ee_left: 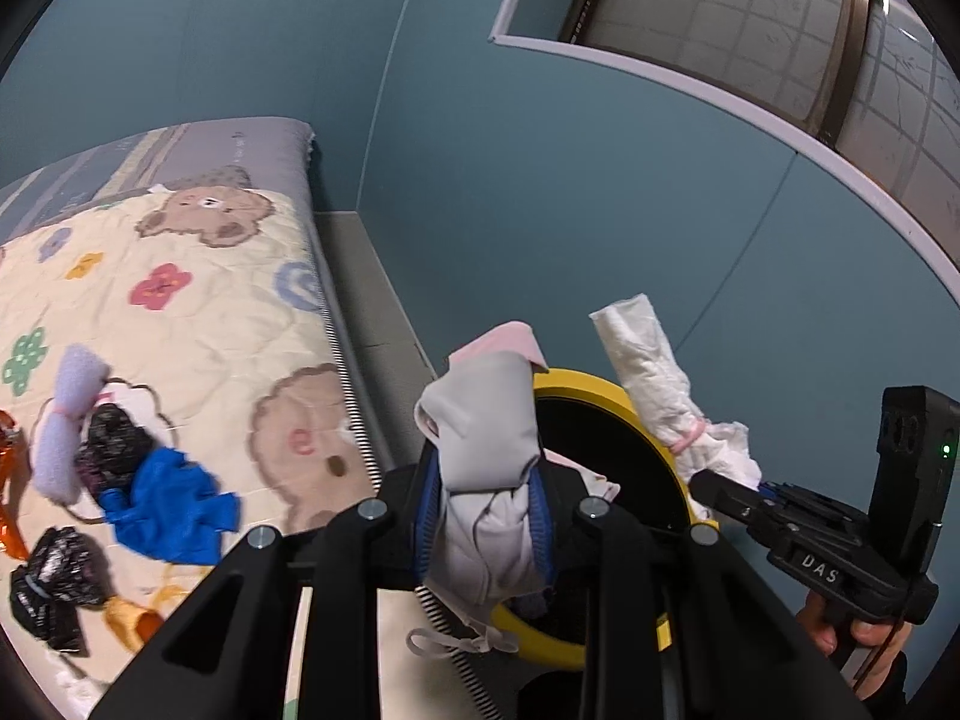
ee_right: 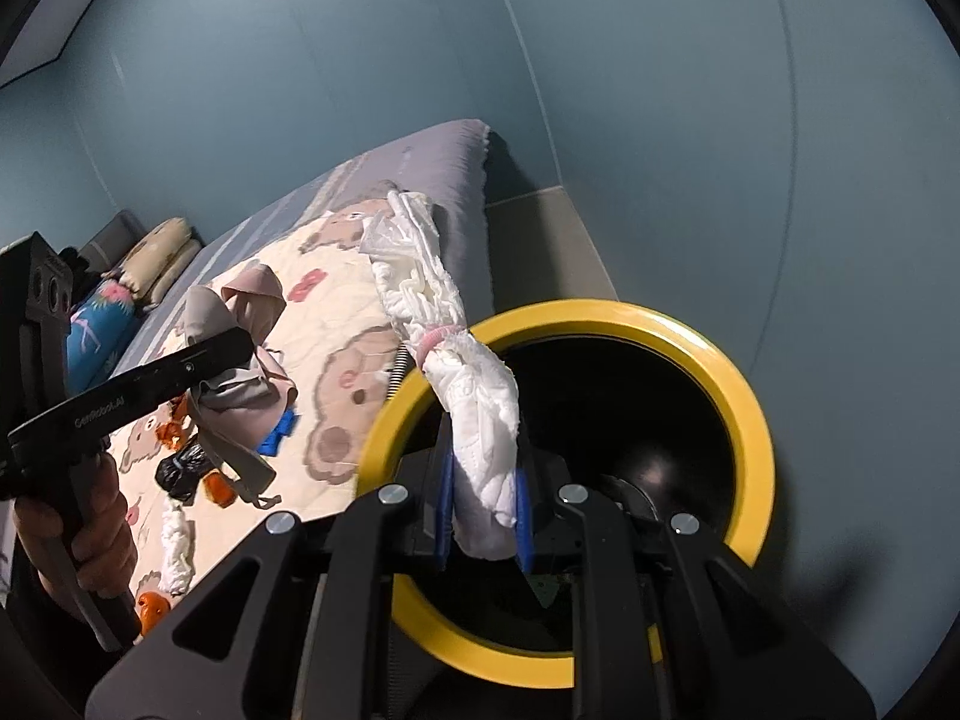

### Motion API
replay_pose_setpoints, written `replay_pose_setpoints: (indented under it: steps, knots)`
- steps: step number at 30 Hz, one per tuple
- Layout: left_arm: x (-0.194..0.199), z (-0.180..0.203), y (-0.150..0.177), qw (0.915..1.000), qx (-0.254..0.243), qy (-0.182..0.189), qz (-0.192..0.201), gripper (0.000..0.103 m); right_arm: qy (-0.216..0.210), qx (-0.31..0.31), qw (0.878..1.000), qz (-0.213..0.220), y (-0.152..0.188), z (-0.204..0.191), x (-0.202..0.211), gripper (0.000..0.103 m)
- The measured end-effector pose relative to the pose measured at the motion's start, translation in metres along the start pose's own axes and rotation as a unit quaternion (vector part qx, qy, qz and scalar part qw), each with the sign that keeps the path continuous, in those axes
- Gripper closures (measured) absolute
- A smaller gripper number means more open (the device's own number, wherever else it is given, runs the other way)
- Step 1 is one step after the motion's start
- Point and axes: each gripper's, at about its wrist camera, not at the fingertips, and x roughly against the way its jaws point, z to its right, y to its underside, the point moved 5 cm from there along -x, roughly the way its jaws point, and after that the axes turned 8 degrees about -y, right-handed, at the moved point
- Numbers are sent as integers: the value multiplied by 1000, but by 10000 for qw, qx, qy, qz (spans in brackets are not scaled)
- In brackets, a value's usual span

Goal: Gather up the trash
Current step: 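Carry the grey cloth and white tissue over the yellow-rimmed bin, then open both tools to drop the cloth and tissue into the bin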

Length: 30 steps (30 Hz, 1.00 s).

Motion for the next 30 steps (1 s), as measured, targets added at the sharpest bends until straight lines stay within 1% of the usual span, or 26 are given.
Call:
replay_pose_setpoints:
  steps: [7, 11, 15, 17, 19, 20, 21, 23, 24, 25, 26, 27, 28, 30]
  knots:
    - [-33, 23, 6, 9998, -24, 96, -195, 79, 124, -272, 9995, -42, 3, 24, -11, 87]
    - [-46, 28, 10, 9994, -9, 183, -299, 79, 224, -443, 9988, -59, 6, 36, -18, 86]
    - [-54, 32, 12, 9991, -27, 238, -338, 77, 293, -526, 9982, -48, 7, 45, -20, 84]
    - [-56, 32, 13, 9992, -32, 160, -364, 75, 410, -502, 9979, -20, 7, 46, -19, 79]
    - [-57, 32, 13, 9990, 46, 201, -394, 70, 558, -461, 9974, 30, 6, 49, -17, 74]
    - [-56, 31, 12, 9990, 86, 197, -387, 63, 585, -473, 9972, 59, 6, 50, -15, 71]
    - [-55, 31, 12, 9991, 121, 185, -355, 56, 604, -496, 9969, 78, 6, 51, -13, 66]
    - [-50, 29, 9, 9995, 132, 130, -259, 51, 693, -507, 9962, 115, 5, 53, -10, 63]
    - [-48, 29, 8, 9996, 122, 122, -236, 46, 709, -517, 9961, 128, 5, 55, -8, 61]
    - [-46, 29, 7, 9996, 116, 122, -213, 42, 716, -550, 9958, 148, 5, 56, -7, 55]
    - [-43, 29, 7, 9997, 115, 114, -184, 35, 716, -593, 9955, 177, 5, 57, -5, 52]
    - [-40, 28, 6, 9998, 114, 79, -120, 29, 711, -614, 9954, 191, 4, 57, -6, 48]
    - [-37, 27, 6, 9999, 92, 30, -61, 27, 711, -630, 9953, 210, 4, 57, -5, 44]
    - [-30, 23, 6, 9999, 24, -114, 64, 17, 626, -646, 9956, 266, 5, 53, -3, 38]
